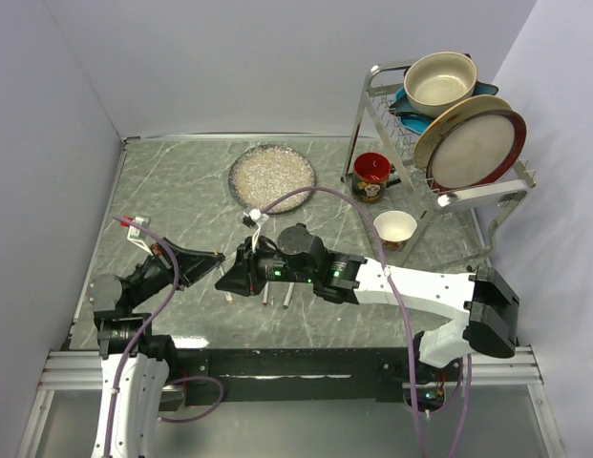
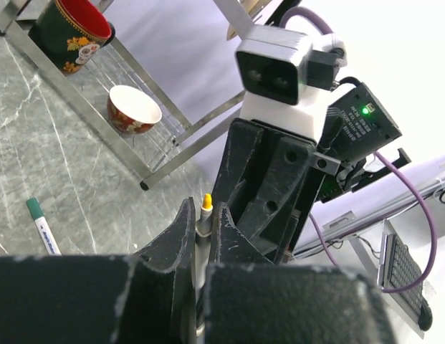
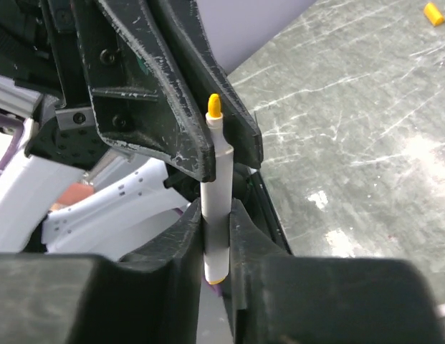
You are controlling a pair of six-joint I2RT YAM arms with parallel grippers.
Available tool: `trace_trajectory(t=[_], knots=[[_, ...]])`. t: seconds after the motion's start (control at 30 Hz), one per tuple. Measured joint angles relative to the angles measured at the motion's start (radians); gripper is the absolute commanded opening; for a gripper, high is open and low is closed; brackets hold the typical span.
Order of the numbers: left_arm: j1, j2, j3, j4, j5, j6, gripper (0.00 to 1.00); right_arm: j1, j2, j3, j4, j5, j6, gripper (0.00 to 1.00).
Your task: Insert the pens into the pen caps
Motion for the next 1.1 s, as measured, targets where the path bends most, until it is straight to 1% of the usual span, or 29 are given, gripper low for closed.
trace_trajectory(t=[0.03, 0.07, 0.1, 0.13, 0.17, 0.2, 0.23, 0.27, 0.33, 0.47, 0.57, 0.67, 0.73, 0.87, 0.9, 0.97, 1.1], knots=[[0.0, 0.0, -0.003, 0.014, -0.002, -0.004, 0.02, -0.003, 0.002, 0.0, 0.005, -0.003, 0.008, 0.0], [0.001, 0.0, -0.009, 0.029, -0.004, -0.016, 0.06, -0.004, 0.002, 0.0, 0.01, -0.007, 0.009, 0.0], [0.002, 0.0, -0.013, 0.038, -0.005, -0.027, 0.16, -0.005, 0.003, 0.0, 0.012, -0.007, 0.012, 0.0], [0.002, 0.0, -0.015, 0.04, -0.008, -0.032, 0.43, -0.005, 0.003, 0.0, 0.013, -0.006, 0.018, 0.0], [0.002, 0.0, -0.015, 0.035, -0.013, -0.034, 0.57, -0.006, 0.003, 0.0, 0.016, -0.007, 0.023, 0.0], [0.001, 0.0, -0.014, 0.025, -0.024, -0.025, 0.69, -0.007, 0.003, 0.0, 0.018, -0.006, 0.028, 0.0], [0.001, 0.0, -0.01, -0.001, -0.034, -0.018, 0.84, -0.01, 0.003, -0.001, 0.025, -0.005, 0.035, 0.0], [0.0, 0.0, -0.002, -0.041, -0.047, -0.01, 0.87, -0.015, 0.003, -0.002, 0.032, -0.003, 0.041, 0.0], [-0.001, 0.009, 0.026, -0.132, -0.096, 0.006, 0.91, -0.021, 0.0, -0.004, 0.038, 0.0, 0.049, 0.0], [-0.001, 0.074, 0.154, -0.359, -0.249, 0.046, 0.92, -0.049, -0.024, -0.038, 0.034, 0.015, 0.064, 0.0], [-0.001, 0.151, 0.256, -0.497, -0.382, 0.067, 0.91, -0.061, -0.06, -0.078, 0.021, 0.029, 0.068, 0.0], [-0.001, 0.221, 0.302, -0.587, -0.509, 0.08, 0.86, -0.063, -0.097, -0.113, 0.006, 0.045, 0.07, 0.0], [-0.001, 0.275, 0.309, -0.654, -0.615, 0.074, 0.8, -0.063, -0.124, -0.134, -0.002, 0.055, 0.069, 0.0], [0.0, 0.436, 0.314, -0.796, -0.872, 0.024, 0.75, -0.063, -0.198, -0.189, -0.015, 0.077, 0.064, 0.0], [0.0, 0.462, 0.315, -0.813, -0.903, 0.017, 0.73, -0.063, -0.228, -0.211, -0.019, 0.084, 0.062, 0.0], [0.006, 0.576, 0.338, -0.88, -1.004, -0.024, 0.72, -0.063, -0.26, -0.231, -0.022, 0.091, 0.06, 0.0], [0.03, 0.797, 0.431, -0.951, -1.149, -0.089, 0.69, -0.063, -0.349, -0.279, -0.035, 0.103, 0.05, 0.0]])
